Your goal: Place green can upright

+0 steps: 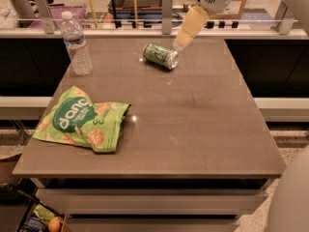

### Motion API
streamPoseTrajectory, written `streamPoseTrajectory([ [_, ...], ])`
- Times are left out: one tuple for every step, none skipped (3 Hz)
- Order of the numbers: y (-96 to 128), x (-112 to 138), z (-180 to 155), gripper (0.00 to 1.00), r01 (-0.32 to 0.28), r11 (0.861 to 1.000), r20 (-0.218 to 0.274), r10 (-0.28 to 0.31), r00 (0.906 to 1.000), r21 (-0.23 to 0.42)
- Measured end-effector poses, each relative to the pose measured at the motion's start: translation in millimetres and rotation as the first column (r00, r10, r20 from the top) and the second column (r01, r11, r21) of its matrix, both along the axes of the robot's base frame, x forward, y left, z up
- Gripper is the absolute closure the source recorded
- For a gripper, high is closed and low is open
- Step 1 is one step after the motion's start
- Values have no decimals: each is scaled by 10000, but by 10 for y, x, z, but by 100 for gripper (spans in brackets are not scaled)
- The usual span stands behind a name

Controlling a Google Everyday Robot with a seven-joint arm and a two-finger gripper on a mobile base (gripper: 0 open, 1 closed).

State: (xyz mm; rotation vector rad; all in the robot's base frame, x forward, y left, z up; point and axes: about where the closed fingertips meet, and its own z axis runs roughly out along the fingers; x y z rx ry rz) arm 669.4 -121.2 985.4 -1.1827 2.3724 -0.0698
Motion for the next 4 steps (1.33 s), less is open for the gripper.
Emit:
streamPoseTrajectory([
  [140, 89, -154, 0, -304, 9984, -205, 314, 9993, 469],
  [164, 121, -152, 0, -379, 9983, -218, 389, 9990, 433],
  [270, 249, -202, 0, -597, 9978, -504, 611, 9969, 296],
  [422, 384, -326, 0, -866, 9960, -932, 883, 9917, 223],
])
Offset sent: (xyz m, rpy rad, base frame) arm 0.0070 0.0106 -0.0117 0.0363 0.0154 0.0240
